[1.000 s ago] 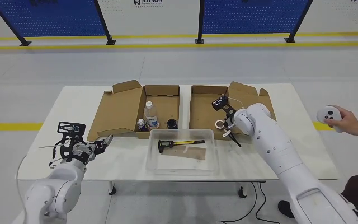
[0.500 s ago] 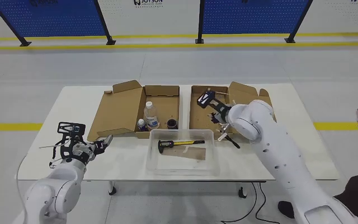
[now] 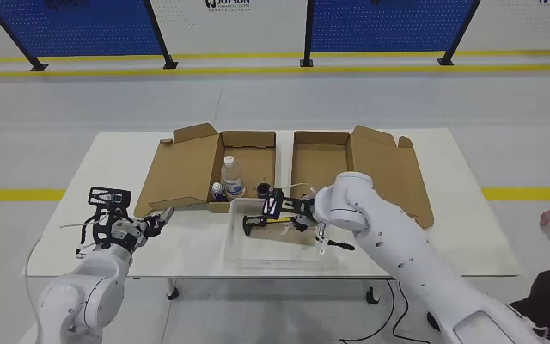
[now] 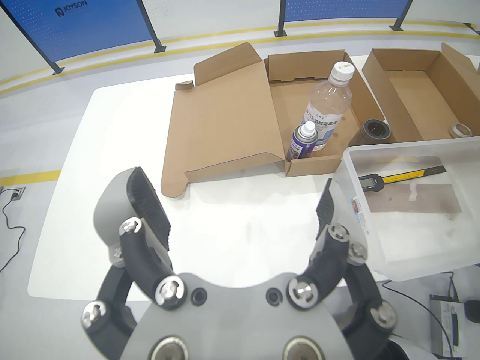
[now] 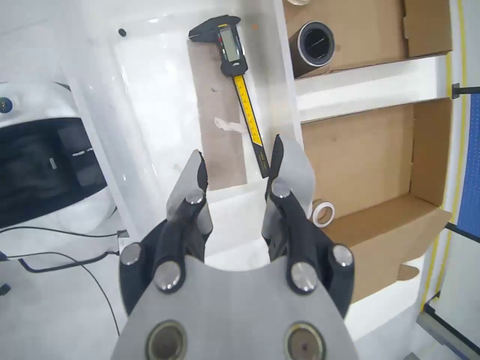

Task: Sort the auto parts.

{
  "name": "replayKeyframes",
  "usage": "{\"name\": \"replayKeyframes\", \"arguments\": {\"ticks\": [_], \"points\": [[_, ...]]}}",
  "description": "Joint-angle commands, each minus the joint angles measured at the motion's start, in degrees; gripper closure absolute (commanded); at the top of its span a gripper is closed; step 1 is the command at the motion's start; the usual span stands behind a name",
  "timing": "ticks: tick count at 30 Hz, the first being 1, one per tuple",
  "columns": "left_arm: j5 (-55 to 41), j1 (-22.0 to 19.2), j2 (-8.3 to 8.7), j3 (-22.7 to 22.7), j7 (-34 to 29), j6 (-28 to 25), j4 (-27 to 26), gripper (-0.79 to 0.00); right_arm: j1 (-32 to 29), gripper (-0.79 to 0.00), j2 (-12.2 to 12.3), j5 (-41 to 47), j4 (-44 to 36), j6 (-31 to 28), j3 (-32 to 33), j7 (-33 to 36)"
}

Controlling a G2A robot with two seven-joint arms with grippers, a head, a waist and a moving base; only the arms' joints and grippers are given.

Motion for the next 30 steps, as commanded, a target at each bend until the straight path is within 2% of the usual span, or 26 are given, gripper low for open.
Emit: {"name": "replayKeyframes", "arguments": {"ticks": [1, 7, 9, 10, 17, 30], "points": [[0.0, 0.0, 0.00, 0.0, 0.0, 0.0, 0.0, -0.785, 1.6, -0.382, -0.8, -0.3, 3.1, -0.5, -2.2, -0.6], [0.0, 0.0, 0.00, 0.0, 0.0, 0.0, 0.0, -0.785, 6.8, -0.403, -4.5, -0.6, 12.1, -1.7, -9.0, -3.9], [0.0, 0.0, 0.00, 0.0, 0.0, 0.0, 0.0, -0.785, 8.3, -0.434, -5.8, -1.0, 14.9, -1.7, -11.0, -4.6], [0.0, 0.0, 0.00, 0.0, 0.0, 0.0, 0.0, -0.785, 8.9, -0.416, -6.5, -1.1, 16.1, -1.6, -11.9, -4.9], [0.0, 0.0, 0.00, 0.0, 0.0, 0.0, 0.0, -0.785, 11.9, -0.425, -10.7, -0.8, 25.4, -2.5, -16.5, -8.4], [0.0, 0.0, 0.00, 0.0, 0.0, 0.0, 0.0, -0.785, 13.6, -0.406, -14.8, -1.5, 36.1, -3.8, -19.2, -12.9]]}}
